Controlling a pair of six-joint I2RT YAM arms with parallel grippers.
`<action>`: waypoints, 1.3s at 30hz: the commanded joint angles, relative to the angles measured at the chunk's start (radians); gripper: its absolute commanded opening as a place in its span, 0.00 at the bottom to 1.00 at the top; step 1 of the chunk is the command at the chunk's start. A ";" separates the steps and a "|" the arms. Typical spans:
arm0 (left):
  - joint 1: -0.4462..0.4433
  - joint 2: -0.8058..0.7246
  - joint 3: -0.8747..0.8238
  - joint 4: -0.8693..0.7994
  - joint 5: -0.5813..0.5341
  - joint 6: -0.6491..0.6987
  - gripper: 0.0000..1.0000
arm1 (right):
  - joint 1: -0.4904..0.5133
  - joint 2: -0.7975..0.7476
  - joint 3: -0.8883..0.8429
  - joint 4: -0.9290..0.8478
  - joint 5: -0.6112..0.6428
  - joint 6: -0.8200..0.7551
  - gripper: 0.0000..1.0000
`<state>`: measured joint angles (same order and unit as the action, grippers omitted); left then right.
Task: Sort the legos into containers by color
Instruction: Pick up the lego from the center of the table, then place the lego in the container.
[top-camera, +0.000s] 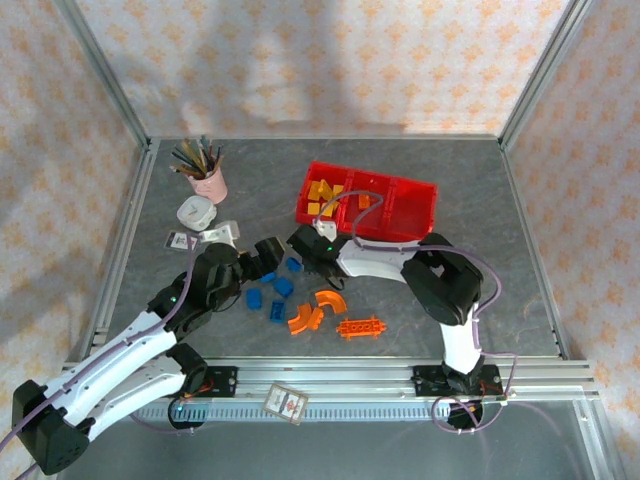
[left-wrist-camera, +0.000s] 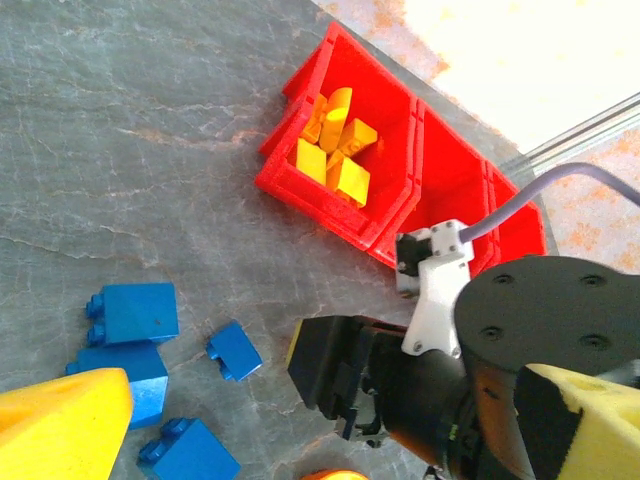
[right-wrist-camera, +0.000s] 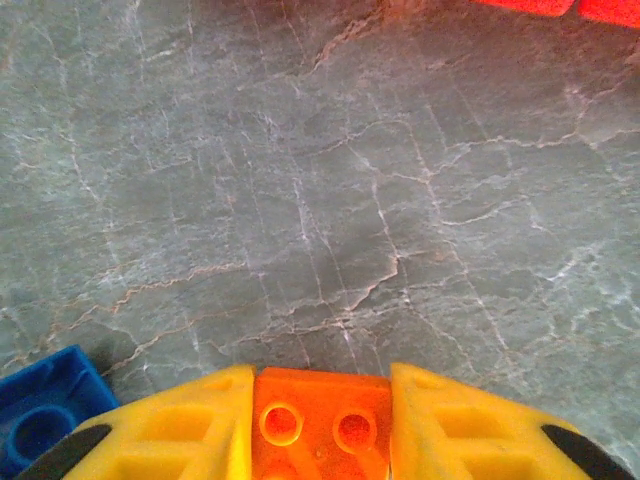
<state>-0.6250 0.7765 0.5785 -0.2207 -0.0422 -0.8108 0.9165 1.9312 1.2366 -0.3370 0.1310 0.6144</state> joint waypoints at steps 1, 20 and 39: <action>0.011 0.024 0.019 0.014 0.038 0.008 0.99 | -0.024 -0.094 -0.020 -0.027 0.032 -0.020 0.35; 0.009 0.300 0.132 0.172 0.172 0.062 0.99 | -0.388 -0.083 0.165 -0.035 0.046 -0.225 0.37; 0.010 0.315 0.172 0.151 0.155 0.076 0.99 | -0.389 -0.100 0.213 -0.033 -0.026 -0.268 0.55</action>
<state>-0.6250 1.1206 0.7330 -0.0776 0.1234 -0.7498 0.4973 1.9259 1.4864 -0.3683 0.1120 0.3538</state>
